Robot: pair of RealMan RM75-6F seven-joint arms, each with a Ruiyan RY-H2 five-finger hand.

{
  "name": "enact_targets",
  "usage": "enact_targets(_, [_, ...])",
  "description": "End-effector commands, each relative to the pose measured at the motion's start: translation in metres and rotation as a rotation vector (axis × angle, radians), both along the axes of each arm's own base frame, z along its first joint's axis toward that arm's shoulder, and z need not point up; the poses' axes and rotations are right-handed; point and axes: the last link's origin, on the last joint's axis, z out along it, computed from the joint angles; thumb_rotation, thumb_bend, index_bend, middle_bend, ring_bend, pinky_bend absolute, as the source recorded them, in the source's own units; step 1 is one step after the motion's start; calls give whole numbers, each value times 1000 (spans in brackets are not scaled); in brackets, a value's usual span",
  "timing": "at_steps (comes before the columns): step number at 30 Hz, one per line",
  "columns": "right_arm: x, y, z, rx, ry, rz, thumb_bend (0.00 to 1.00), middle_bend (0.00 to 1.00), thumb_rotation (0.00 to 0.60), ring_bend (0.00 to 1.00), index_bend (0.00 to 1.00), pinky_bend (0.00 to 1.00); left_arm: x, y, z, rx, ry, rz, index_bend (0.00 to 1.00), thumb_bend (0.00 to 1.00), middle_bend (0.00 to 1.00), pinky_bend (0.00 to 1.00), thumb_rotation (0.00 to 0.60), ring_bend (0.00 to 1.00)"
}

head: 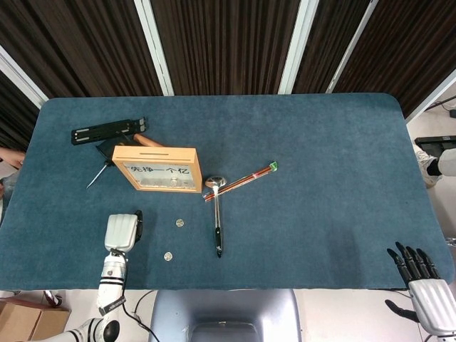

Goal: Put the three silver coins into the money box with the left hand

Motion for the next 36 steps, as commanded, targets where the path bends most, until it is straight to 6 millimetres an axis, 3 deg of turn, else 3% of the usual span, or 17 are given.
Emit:
enact_targets(1, [0, 0, 0, 1, 1, 0, 53, 0, 600, 0, 0, 0, 4, -1, 5, 7, -24, -15, 580, 404, 1000, 1000, 600, 1000])
enact_targets(6, [0, -1, 2, -2, -7, -1, 53, 0, 600, 0, 0, 0, 30, 6, 33, 60, -75, -86, 585, 405, 1000, 1000, 600, 1000])
enact_targets(13, [-3, -3, 9, -11, -33, -12, 53, 0, 600, 0, 0, 0, 93, 35, 110, 160, -122, -162, 580, 406, 1000, 1000, 600, 1000])
enact_targets(20, [-5, -6, 12, -13, -46, -30, 53, 0, 600, 0, 0, 0, 143, 60, 159, 230, -143, -184, 576, 406, 1000, 1000, 600, 1000])
enact_targets(26, [-8, -10, 16, -29, -53, -48, 53, 0, 600, 0, 0, 0, 165, 82, 165, 234, -136, -167, 575, 406, 1000, 1000, 600, 1000])
enact_targets(36, [-11, -12, 19, -33, -60, -64, 53, 0, 600, 0, 0, 0, 168, 106, 134, 173, -115, -131, 572, 405, 1000, 1000, 600, 1000])
